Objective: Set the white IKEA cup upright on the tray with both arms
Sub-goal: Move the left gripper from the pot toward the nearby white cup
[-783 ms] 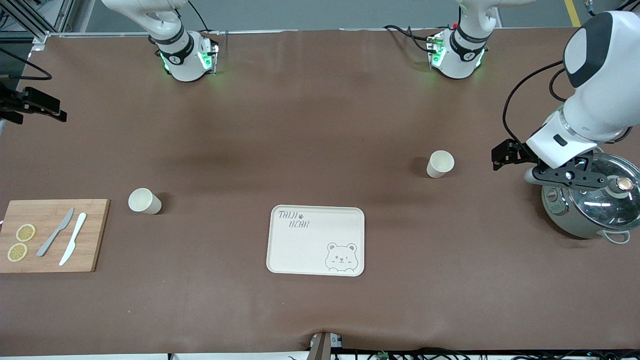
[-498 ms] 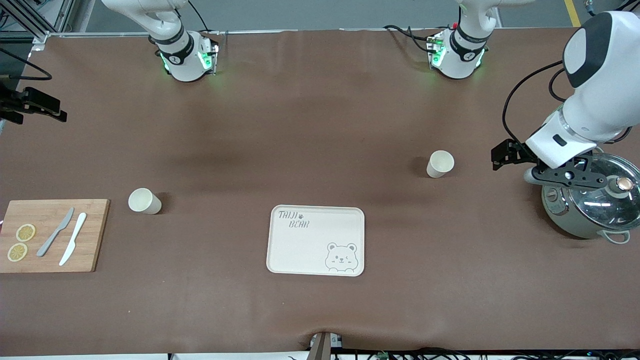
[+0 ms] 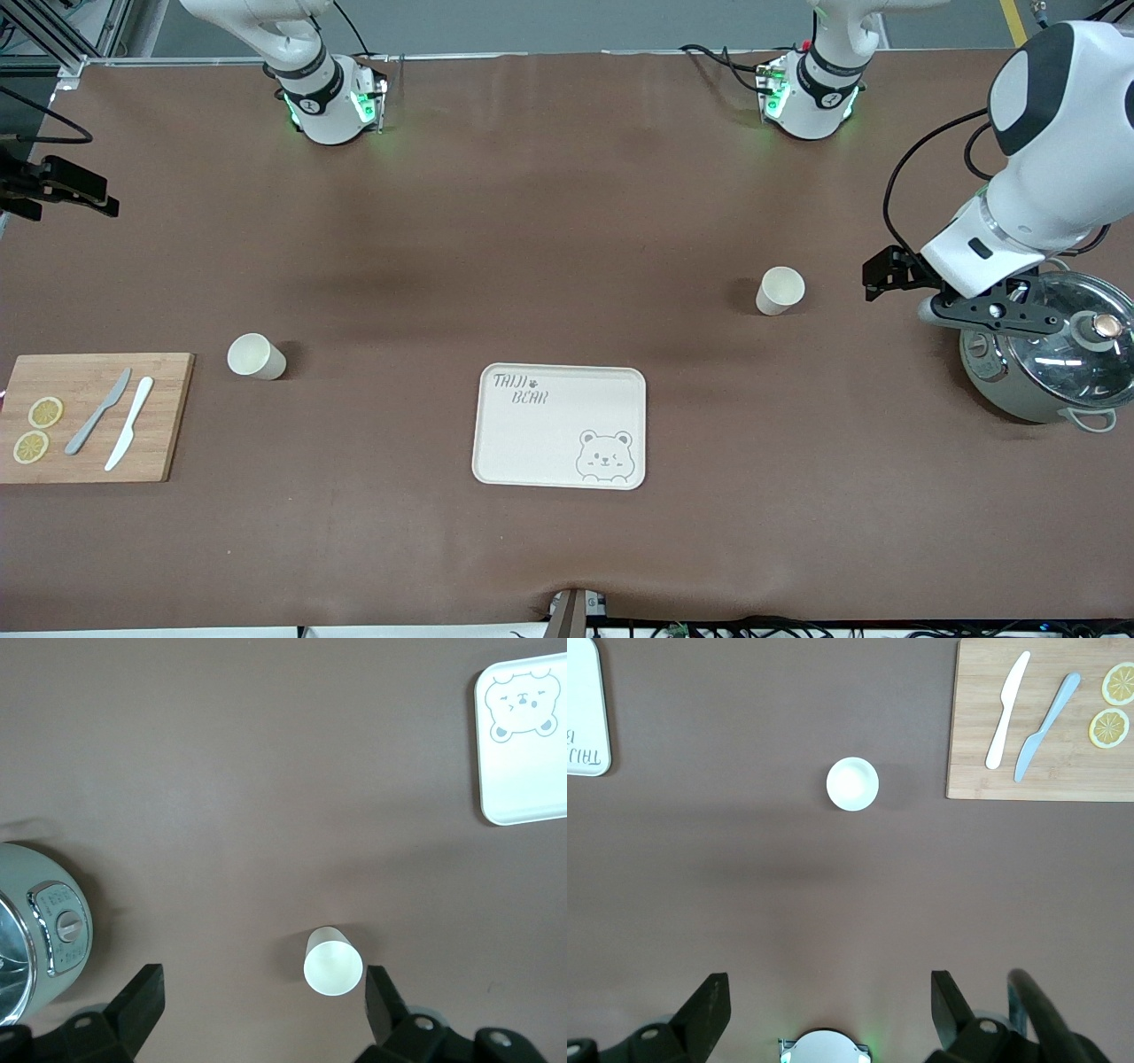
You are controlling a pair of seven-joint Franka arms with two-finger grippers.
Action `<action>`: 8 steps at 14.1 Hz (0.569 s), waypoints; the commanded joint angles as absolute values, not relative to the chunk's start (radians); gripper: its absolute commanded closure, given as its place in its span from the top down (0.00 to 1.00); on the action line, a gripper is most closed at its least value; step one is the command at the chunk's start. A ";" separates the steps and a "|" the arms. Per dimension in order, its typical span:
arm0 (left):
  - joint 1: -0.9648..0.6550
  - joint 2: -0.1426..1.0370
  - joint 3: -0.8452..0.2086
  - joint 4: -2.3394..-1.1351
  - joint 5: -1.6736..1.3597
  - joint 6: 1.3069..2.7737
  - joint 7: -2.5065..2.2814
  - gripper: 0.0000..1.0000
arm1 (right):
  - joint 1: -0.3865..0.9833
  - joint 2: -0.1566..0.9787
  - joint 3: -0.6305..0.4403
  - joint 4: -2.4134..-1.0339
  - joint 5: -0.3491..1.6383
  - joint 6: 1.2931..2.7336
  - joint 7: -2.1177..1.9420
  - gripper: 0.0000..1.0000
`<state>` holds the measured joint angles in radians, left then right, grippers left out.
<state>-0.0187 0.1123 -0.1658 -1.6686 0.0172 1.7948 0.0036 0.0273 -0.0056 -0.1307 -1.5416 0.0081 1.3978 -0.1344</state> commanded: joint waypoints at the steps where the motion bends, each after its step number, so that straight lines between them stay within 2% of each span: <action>1: -0.035 0.161 -0.167 -1.635 0.037 1.772 0.009 1.00 | 0.009 0.008 -0.118 -1.534 -0.008 1.393 -0.123 1.00; 4: -0.029 0.176 -0.173 -1.666 0.035 1.802 -0.002 1.00 | 0.008 0.011 -0.118 -1.526 -0.008 1.393 -0.124 1.00; 6: -0.026 0.138 -0.173 -1.789 0.032 1.941 0.000 1.00 | 0.009 0.017 -0.118 -1.526 -0.008 1.393 -0.124 1.00; 8: -0.021 0.135 -0.173 -1.847 0.032 2.005 0.014 1.00 | 0.008 0.017 -0.118 -1.526 -0.008 1.393 -0.123 1.00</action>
